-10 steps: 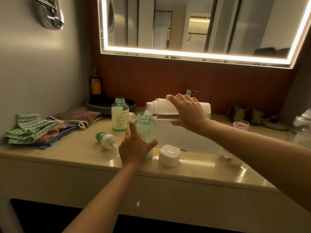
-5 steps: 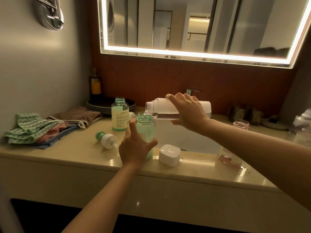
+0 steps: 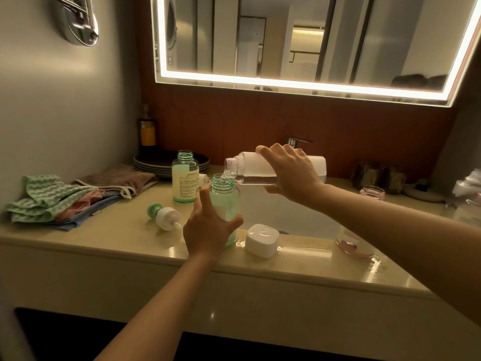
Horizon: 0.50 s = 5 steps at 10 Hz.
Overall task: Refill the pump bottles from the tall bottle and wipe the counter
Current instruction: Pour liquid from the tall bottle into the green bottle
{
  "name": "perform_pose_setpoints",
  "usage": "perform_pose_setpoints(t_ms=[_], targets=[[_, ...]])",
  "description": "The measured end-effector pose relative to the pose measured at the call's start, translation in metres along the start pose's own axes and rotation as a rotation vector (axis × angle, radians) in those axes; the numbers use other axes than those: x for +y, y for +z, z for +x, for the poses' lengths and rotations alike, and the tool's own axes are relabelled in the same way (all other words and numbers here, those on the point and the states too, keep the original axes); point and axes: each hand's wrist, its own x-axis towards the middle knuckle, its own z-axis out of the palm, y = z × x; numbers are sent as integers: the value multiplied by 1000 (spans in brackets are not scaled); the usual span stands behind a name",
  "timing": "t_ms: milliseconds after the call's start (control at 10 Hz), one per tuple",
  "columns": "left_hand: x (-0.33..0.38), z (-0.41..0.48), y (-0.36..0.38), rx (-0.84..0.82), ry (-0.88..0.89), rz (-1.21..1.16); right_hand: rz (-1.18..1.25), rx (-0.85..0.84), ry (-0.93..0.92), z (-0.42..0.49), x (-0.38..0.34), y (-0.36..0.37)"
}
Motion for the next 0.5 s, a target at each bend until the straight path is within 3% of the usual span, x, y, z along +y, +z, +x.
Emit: perform_pose_setpoints(t_ms=[500], targets=[[-1, 1, 1, 4, -5, 2, -6, -9, 0, 0, 0, -2]])
